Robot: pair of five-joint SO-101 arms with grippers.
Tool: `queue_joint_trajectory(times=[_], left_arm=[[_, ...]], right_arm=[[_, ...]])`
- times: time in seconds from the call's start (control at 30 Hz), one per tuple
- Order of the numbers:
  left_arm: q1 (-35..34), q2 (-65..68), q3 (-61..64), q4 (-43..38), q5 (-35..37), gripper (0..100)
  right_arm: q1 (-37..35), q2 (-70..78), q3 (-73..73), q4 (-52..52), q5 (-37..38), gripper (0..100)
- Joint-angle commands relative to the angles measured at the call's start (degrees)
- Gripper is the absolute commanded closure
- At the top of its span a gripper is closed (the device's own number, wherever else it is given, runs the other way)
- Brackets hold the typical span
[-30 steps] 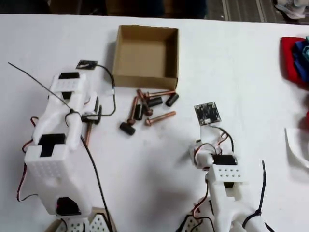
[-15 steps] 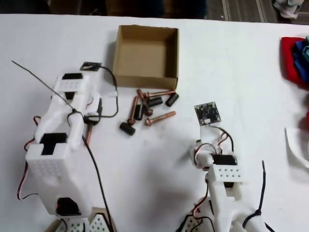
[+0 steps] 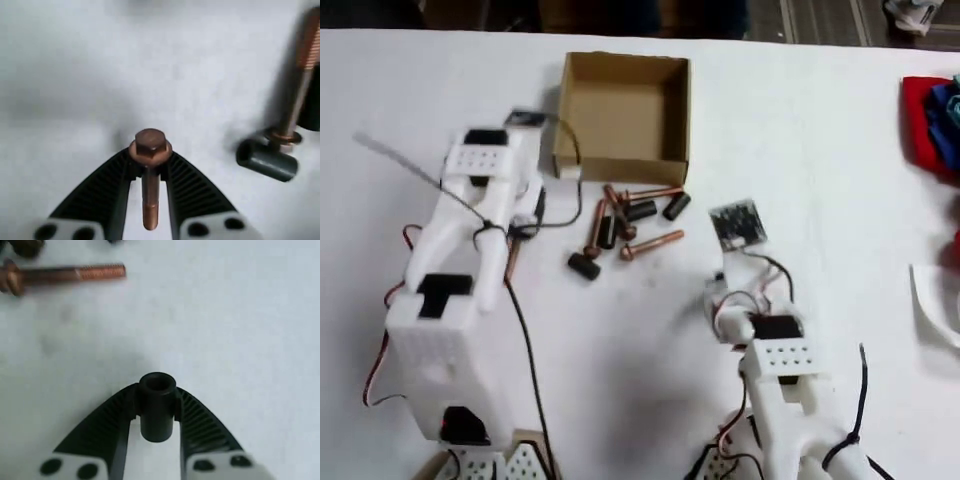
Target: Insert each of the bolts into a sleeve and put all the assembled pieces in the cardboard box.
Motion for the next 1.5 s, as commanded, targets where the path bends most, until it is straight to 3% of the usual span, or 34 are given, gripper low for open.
queue_joint_trajectory(times=[0.0, 0.17, 0.33, 0.53, 0.83, 1.1, 1.47], left_arm=[[2.8, -14.9, -5.4, 5.9, 0.0, 97], [5.9, -34.7, 1.8, 4.7, 2.0, 97], [5.5, -55.3, 19.6, -10.6, 8.3, 97], [6.0, -71.7, 36.0, -25.3, 12.1, 97], [6.2, -73.8, 29.6, -34.6, 23.1, 97], [16.5, -73.7, 21.7, -33.1, 23.4, 97], [18.3, -69.9, 29.4, -38.9, 23.3, 97]], right_arm=[[-5.9, -4.4, -6.7, -1.6, -5.2, 97.8], [-11.0, -10.5, -10.4, -1.8, -11.1, 97.8], [-15.7, -17.9, -10.7, -4.3, -12.1, 97.8], [-18.3, -21.1, -10.5, -16.0, -12.1, 97.8], [-20.4, -18.5, -10.5, -29.9, -11.8, 97.8], [-20.5, -5.8, -11.8, -32.0, -11.8, 97.8], [-24.3, -0.9, -15.0, -32.7, -11.8, 97.8]])
